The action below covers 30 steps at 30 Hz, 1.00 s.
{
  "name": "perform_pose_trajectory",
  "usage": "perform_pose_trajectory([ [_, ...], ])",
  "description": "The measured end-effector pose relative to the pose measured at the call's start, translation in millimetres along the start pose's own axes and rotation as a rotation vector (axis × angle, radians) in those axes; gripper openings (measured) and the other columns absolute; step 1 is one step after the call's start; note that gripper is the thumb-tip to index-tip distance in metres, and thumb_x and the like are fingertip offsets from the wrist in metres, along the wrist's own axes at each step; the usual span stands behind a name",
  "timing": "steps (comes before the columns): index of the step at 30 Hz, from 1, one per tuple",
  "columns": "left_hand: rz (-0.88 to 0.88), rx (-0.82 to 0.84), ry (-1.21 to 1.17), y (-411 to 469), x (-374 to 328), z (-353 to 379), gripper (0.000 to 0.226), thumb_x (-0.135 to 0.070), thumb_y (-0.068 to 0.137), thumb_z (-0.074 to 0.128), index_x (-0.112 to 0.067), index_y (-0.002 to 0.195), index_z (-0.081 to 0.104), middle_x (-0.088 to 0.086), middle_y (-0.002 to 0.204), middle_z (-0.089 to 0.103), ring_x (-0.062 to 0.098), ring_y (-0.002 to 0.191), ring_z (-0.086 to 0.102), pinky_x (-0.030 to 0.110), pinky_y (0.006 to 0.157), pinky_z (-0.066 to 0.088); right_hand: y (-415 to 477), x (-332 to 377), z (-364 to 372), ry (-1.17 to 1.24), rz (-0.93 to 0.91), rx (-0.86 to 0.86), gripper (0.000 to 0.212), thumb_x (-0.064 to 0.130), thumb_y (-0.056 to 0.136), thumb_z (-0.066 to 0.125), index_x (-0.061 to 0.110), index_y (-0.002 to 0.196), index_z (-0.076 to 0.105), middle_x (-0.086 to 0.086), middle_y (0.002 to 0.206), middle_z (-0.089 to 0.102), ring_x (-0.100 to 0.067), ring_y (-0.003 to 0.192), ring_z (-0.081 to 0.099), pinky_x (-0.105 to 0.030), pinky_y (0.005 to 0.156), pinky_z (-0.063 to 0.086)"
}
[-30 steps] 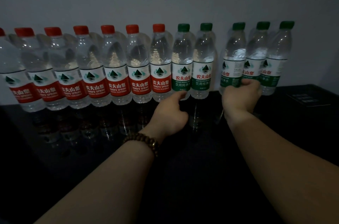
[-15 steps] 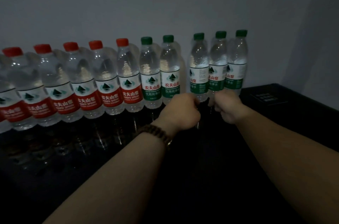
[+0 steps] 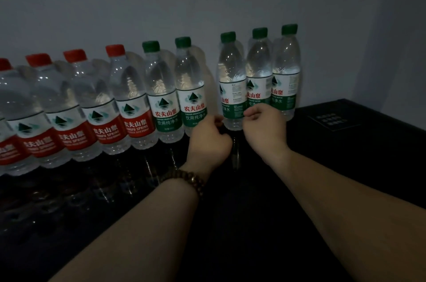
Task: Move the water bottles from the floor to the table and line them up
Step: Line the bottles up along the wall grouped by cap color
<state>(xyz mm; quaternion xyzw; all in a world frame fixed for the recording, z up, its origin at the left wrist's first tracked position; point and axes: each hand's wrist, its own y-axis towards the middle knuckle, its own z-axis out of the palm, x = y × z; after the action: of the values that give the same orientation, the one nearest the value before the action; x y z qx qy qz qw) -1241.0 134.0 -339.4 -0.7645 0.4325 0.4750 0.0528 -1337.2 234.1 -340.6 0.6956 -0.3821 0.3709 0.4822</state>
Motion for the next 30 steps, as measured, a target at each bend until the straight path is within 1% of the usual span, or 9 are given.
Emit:
perform_pose_trajectory([
  [5, -0.062, 0.179, -0.012, 10, 7, 0, 0.085, -0.022, 0.082, 0.071, -0.03, 0.156, 0.031, -0.012, 0.143, 0.055, 0.011, 0.121, 0.054, 0.026, 0.095, 0.039, -1, 0, 0, -0.11, -0.06, -0.028, 0.024, 0.013, 0.087, 0.062, 0.023, 0.103, 0.076, 0.005, 0.093, 0.073, -0.018, 0.091, 0.07, -0.035, 0.084, 0.06],
  [9, -0.052, 0.263, -0.107, 11, 5, -1, 0.09, -0.023, 0.07, 0.069, -0.046, 0.149, 0.033, -0.024, 0.124, 0.058, 0.008, 0.114, 0.057, 0.025, 0.09, 0.047, -3, 1, -1, -0.2, -0.043, 0.002, 0.032, 0.021, 0.087, 0.06, 0.026, 0.114, 0.077, -0.001, 0.11, 0.075, -0.024, 0.099, 0.07, -0.041, 0.088, 0.06],
  [12, -0.052, 0.317, -0.229, 11, 4, -1, 0.091, -0.015, 0.065, 0.065, -0.05, 0.145, 0.04, -0.025, 0.124, 0.06, 0.019, 0.097, 0.066, 0.037, 0.083, 0.056, -4, 1, -2, -0.198, -0.022, 0.013, 0.035, 0.021, 0.086, 0.058, 0.026, 0.115, 0.077, 0.001, 0.109, 0.076, -0.024, 0.095, 0.071, -0.041, 0.084, 0.061],
  [16, -0.083, 0.299, -0.316, 9, 4, -2, 0.088, 0.004, 0.077, 0.062, -0.038, 0.152, 0.04, -0.022, 0.13, 0.054, 0.014, 0.068, 0.063, 0.027, 0.057, 0.05, -4, 1, -1, -0.134, -0.012, 0.069, 0.04, 0.014, 0.083, 0.057, 0.019, 0.117, 0.076, -0.001, 0.109, 0.076, -0.024, 0.099, 0.07, -0.038, 0.088, 0.06],
  [18, -0.117, 0.25, -0.37, 10, 5, -2, 0.079, 0.013, 0.081, 0.057, -0.027, 0.148, 0.045, -0.017, 0.14, 0.055, 0.011, 0.064, 0.061, 0.021, 0.048, 0.047, -3, 2, -1, -0.086, 0.027, 0.13, 0.052, 0.014, 0.077, 0.055, 0.02, 0.126, 0.072, 0.001, 0.116, 0.072, -0.027, 0.103, 0.069, -0.044, 0.087, 0.061],
  [21, -0.14, 0.165, -0.412, 12, 7, -1, 0.063, 0.011, 0.08, 0.057, -0.025, 0.132, 0.054, -0.01, 0.139, 0.06, 0.023, 0.081, 0.069, 0.027, 0.057, 0.052, -4, 4, -1, -0.057, 0.057, 0.149, 0.06, 0.018, 0.069, 0.051, 0.024, 0.125, 0.071, 0.015, 0.103, 0.066, -0.024, 0.094, 0.069, -0.048, 0.077, 0.064],
  [24, -0.146, 0.156, -0.348, 11, 6, 1, 0.074, 0.004, 0.075, 0.058, -0.026, 0.142, 0.048, -0.011, 0.143, 0.057, 0.042, 0.109, 0.066, 0.045, 0.083, 0.057, -4, 5, -2, -0.035, 0.076, 0.102, 0.055, 0.018, 0.07, 0.05, 0.02, 0.12, 0.073, 0.017, 0.095, 0.069, -0.02, 0.092, 0.07, -0.046, 0.075, 0.064],
  [28, -0.106, 0.259, -0.235, 5, -2, -2, 0.097, -0.007, 0.065, 0.057, -0.036, 0.154, 0.034, -0.015, 0.134, 0.055, 0.03, 0.093, 0.072, 0.048, 0.077, 0.062, -4, 5, 1, -0.027, 0.105, 0.149, 0.065, 0.023, 0.07, 0.052, 0.021, 0.133, 0.067, 0.007, 0.118, 0.072, -0.021, 0.097, 0.07, -0.048, 0.079, 0.063],
  [30, -0.13, 0.219, -0.274, 6, -2, -2, 0.087, 0.001, 0.073, 0.057, -0.031, 0.153, 0.041, -0.012, 0.139, 0.057, 0.034, 0.098, 0.071, 0.036, 0.069, 0.059, -5, 5, 1, -0.035, 0.087, 0.186, 0.066, 0.024, 0.07, 0.052, 0.026, 0.134, 0.065, 0.012, 0.115, 0.07, -0.019, 0.1, 0.069, -0.048, 0.078, 0.063],
])
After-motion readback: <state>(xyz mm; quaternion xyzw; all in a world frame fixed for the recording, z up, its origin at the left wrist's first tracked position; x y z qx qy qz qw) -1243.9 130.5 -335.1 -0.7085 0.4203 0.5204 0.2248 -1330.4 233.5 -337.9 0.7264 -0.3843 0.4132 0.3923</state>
